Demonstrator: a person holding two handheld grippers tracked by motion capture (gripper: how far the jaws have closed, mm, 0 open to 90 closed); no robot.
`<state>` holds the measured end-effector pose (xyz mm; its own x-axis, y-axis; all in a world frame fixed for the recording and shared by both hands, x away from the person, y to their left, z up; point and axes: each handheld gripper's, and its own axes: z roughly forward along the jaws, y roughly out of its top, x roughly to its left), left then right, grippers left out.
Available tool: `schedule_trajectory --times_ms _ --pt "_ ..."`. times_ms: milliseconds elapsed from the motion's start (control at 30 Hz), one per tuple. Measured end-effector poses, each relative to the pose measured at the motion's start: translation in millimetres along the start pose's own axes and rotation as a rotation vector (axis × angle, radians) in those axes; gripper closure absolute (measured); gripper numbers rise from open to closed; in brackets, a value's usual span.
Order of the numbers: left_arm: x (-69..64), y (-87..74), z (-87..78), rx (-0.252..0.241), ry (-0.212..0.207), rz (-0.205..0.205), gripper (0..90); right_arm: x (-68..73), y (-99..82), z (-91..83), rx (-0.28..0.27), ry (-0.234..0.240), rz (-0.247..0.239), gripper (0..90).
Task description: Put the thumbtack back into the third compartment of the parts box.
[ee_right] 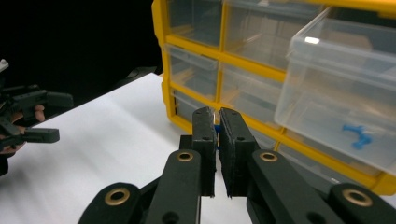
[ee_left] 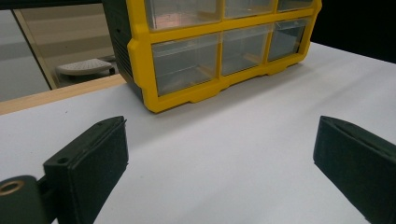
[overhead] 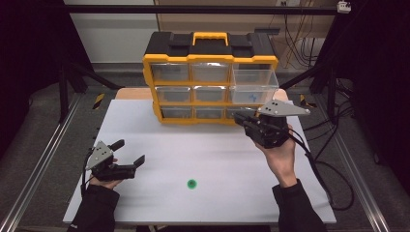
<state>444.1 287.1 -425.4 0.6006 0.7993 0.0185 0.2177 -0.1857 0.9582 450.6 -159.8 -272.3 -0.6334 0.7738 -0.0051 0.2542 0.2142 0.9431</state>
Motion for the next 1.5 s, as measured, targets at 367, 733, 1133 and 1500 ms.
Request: schedule_trajectory --times_ms 367,733,1133,1500 --pt "-0.1 -0.3 0.3 0.000 -0.001 -0.004 2.4 -11.8 23.8 -17.1 -0.046 -0.032 0.002 85.3" --pt "0.2 -0.4 0.2 0.000 -0.001 -0.005 2.4 -21.1 45.8 -20.1 -0.054 -0.076 -0.001 85.4" --pt "0.9 -0.4 -0.1 0.000 0.001 -0.002 2.4 -45.8 61.4 -10.4 -0.046 -0.148 0.033 85.3" --pt "1.2 -0.8 0.1 0.001 0.001 -0.001 2.4 -69.3 68.1 4.6 -0.035 -0.206 0.045 85.3"
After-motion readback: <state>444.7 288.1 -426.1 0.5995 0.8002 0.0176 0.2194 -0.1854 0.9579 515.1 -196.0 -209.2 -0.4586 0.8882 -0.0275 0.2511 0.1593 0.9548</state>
